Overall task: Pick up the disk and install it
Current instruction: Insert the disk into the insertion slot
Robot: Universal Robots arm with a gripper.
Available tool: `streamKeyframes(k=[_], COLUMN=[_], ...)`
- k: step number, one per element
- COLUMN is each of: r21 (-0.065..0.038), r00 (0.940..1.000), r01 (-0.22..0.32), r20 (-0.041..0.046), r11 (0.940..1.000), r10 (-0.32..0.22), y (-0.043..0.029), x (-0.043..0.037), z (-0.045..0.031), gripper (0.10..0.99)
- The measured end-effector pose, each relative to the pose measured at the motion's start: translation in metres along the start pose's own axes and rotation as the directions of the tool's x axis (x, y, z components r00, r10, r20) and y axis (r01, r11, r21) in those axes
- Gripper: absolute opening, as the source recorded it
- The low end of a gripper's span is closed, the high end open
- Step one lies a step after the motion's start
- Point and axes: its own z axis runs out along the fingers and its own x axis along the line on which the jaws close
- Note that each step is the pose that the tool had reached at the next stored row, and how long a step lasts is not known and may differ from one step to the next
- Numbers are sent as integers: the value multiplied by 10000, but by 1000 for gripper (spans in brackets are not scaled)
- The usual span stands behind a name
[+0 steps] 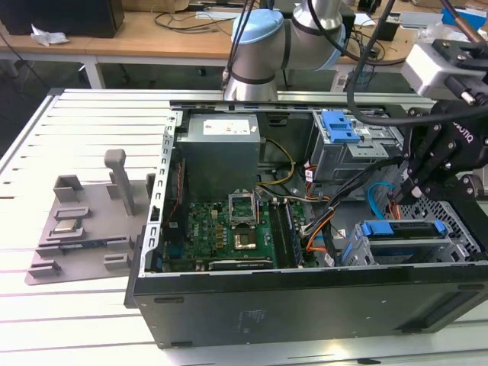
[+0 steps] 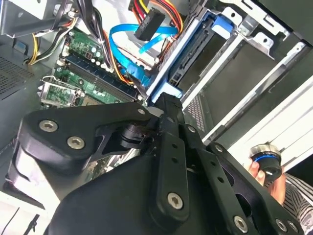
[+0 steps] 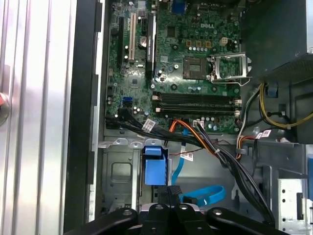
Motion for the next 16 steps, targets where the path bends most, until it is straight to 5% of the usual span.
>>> streamKeyframes(k=[8,16], r21=[-116,-117], r00=[10000,10000], r01=[-5,-7], r20=[-16,-23], r11=[9999,9999], r10=[5,7], y=[-250,-256], x=[8,8], z=[39,39], gripper=[106,106])
